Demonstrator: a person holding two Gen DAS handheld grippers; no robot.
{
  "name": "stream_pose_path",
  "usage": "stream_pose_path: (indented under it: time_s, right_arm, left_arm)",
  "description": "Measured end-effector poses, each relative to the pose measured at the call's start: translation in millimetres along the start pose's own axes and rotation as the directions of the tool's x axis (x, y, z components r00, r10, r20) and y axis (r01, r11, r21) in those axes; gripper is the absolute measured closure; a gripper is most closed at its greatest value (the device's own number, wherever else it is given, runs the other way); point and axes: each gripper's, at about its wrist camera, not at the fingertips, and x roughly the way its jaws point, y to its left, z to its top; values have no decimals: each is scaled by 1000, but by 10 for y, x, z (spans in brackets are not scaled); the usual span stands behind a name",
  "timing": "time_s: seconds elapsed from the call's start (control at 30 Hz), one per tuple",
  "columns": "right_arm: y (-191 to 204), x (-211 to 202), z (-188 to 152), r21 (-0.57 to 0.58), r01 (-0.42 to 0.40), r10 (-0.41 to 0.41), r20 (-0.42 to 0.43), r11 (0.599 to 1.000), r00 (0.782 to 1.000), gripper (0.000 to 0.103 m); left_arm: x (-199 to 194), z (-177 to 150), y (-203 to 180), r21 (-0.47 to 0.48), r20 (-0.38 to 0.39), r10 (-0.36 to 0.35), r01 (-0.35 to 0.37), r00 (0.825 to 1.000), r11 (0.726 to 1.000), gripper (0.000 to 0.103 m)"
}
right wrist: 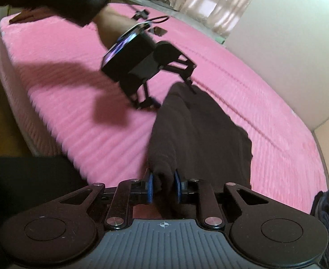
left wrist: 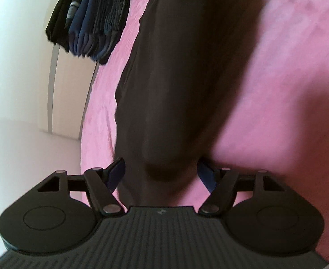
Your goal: Fold clothes
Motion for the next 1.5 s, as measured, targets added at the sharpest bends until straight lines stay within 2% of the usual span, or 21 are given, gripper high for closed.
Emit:
stream_pose_path:
  time_s: [0.03,0.07,0.13,0.2,0.4,0.53,0.57,0.6,0.67,0.73,0.83,0.97,1.03,1.07,1.1,1.13,1.17,1.2,1.3,1.43,1.5]
  right_arm:
    - [-16,-18,-43,-1,12,-12,-10,1000,1000,88]
    - [-57,-28,-46,-1,29,-29,-11,1000,1000,88]
    - [-148,-45,-41,0,66,-66,-10,998,998,89]
    - [-288,-60,-2,-30,96,-95,8,995,995,90]
    - [-1052,8,318,-170,200,-180,128,965,975,92]
    - [-1449,-51,688,-203,280,-228,246,938,942,95]
    - [-1381,-46,650,-198,270,-217,254,942,943,96]
    - [-1296,-38,595,-193,257,-203,260,947,944,103]
    - [-1125,-22,486,-182,229,-176,270,956,947,103]
    - [-954,-5,377,-171,202,-148,281,964,948,103]
    - [-627,107,47,-95,96,-69,253,991,965,103]
    - [-163,309,-282,-42,-26,33,175,999,984,103]
    - [-4,382,-298,-81,-45,58,164,996,985,103]
    - [50,426,-281,-108,-42,60,163,993,985,99]
    - [110,459,-256,-144,-37,60,164,989,985,66]
    - [149,478,-229,-177,-19,52,180,984,982,21]
    - [185,494,-201,-210,0,43,199,978,979,14]
    - [186,532,-203,-232,-3,52,209,973,977,14]
    - [232,740,-91,-387,32,50,200,922,978,15]
    - [237,1029,38,-635,83,37,173,768,984,41]
    - [273,1232,83,-713,88,35,156,696,987,47]
  left_arm:
    - [49,9,26,7,-5,-7,7,1000,1000,44]
    - [99,19,52,14,-10,-14,14,1000,1000,67]
    - [167,30,91,26,-24,-28,29,999,999,88]
    - [173,35,169,13,-37,-31,32,999,999,90]
    - [-137,23,889,-114,-150,88,-106,985,988,91]
    - [-645,-45,1358,-173,-267,145,-196,953,965,91]
    - [-805,-57,1436,-188,-293,155,-216,944,958,91]
    - [-974,-43,1449,-215,-322,158,-234,933,948,92]
    - [-1311,-13,1463,-265,-382,158,-272,911,925,92]
    - [-1600,76,1196,-304,-440,127,-280,889,911,92]
    - [-1857,286,411,-384,-463,6,-207,887,900,91]
    - [-1874,592,-638,-549,-448,-184,-107,875,829,90]
    - [-1866,742,-1013,-566,-478,-182,-144,859,812,90]
    - [-1881,782,-1082,-588,-488,-177,-171,855,791,88]
    - [-1893,820,-1141,-608,-496,-173,-198,851,769,88]
    - [-1881,850,-1123,-630,-498,-168,-222,851,744,88]
    - [-1875,872,-1106,-647,-500,-161,-244,851,722,85]
    - [-1912,843,-1098,-633,-506,-136,-260,852,729,80]
    - [-1985,741,-1031,-600,-516,-72,-300,853,741,73]
    - [-1865,558,-922,-567,-527,-56,-302,848,767,67]
    - [-1762,500,-920,-546,-527,-77,-268,846,794,65]
